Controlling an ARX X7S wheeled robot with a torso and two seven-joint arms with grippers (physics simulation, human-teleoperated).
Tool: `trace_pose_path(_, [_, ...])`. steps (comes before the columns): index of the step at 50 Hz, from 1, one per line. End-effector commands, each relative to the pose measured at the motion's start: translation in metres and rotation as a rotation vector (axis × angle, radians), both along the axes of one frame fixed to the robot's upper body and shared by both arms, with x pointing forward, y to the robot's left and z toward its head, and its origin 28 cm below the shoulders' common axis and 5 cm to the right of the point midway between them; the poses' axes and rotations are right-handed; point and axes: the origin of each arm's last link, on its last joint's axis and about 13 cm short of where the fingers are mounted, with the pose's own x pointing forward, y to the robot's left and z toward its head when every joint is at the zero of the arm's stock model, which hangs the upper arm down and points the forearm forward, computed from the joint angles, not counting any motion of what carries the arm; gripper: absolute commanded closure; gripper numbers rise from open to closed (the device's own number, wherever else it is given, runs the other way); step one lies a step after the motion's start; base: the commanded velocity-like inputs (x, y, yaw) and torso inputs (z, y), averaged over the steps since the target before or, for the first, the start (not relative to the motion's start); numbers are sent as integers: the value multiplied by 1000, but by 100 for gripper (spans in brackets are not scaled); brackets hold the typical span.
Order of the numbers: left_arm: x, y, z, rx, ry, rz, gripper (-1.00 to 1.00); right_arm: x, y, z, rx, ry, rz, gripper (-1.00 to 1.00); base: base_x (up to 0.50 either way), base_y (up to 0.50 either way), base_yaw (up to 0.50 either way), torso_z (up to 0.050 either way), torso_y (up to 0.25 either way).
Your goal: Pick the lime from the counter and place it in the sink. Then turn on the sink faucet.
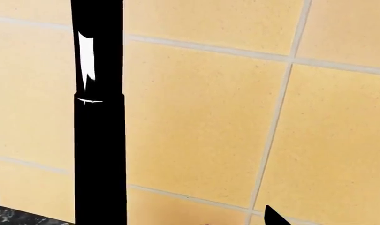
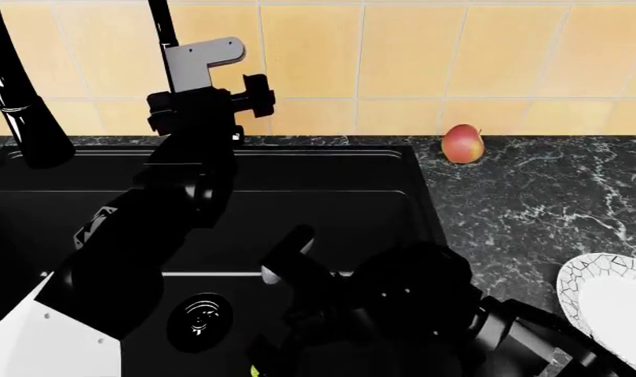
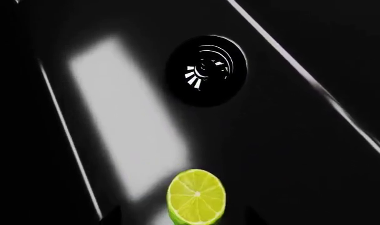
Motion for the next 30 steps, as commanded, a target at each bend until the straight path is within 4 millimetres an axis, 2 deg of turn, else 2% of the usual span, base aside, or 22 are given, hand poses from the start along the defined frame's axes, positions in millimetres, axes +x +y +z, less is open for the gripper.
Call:
trace_pose_path(1, [0,-1,0,0,0,0,-100,0,-2,9,0,-25,8,-100,0,0,0,0,0])
trace_pose_path(5, [0,-1,2,0,-2,-2,-100,1,-4,17,12,-43,4,-100,0,0,0,0,0])
trace_pose_path(10, [0,0,2,-1,-2,0,-100,5,-10,46,43,-128,-26,-100,0,0,0,0,0])
trace_pose_path(17, [0,-1,3,0,-3,-2,-100,7,-19,75,67,-209,-70,-100,0,0,0,0,0])
trace_pose_path(30, [0,-3,4,3,-12,-37,-100,6,-39,115,102,-366,-189,-100,0,0,0,0,0])
